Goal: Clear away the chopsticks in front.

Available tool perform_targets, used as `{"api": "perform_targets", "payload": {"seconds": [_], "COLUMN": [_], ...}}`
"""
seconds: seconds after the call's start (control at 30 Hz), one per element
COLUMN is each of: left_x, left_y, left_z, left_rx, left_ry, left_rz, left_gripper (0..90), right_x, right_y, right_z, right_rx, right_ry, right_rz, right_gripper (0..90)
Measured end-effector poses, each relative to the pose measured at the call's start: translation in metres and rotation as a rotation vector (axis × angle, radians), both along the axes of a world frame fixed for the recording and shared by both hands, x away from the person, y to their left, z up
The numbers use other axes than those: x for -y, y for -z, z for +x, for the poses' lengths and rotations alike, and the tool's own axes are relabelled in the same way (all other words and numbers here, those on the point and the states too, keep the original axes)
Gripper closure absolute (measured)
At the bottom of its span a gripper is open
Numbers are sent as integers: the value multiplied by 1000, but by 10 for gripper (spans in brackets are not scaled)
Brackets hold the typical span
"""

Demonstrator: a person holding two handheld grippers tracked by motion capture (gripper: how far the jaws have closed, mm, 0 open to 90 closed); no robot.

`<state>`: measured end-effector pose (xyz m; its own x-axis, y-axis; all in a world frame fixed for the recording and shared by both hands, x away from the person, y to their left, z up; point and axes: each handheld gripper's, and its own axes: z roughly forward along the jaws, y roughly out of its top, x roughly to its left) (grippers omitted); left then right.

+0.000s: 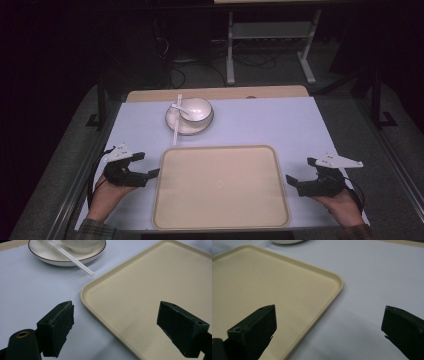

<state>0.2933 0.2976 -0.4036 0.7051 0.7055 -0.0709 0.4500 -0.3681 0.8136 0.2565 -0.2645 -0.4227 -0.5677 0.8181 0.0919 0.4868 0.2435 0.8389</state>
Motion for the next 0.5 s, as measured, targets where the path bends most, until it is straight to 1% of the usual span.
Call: {"api": "perform_targets", "payload": {"seconds": [0.5], "left_x": [7], "left_y": [-3], "left_z": [22], "left_rx": [2], "left_ry": [-12], "left_rz": [4], "left_gripper": [132], "right_x": [0], "right_y": [1], "right_z": [0], "right_rx": [-3], "right_ry": [6], "right_rz": [0], "right_gripper": [0]}}
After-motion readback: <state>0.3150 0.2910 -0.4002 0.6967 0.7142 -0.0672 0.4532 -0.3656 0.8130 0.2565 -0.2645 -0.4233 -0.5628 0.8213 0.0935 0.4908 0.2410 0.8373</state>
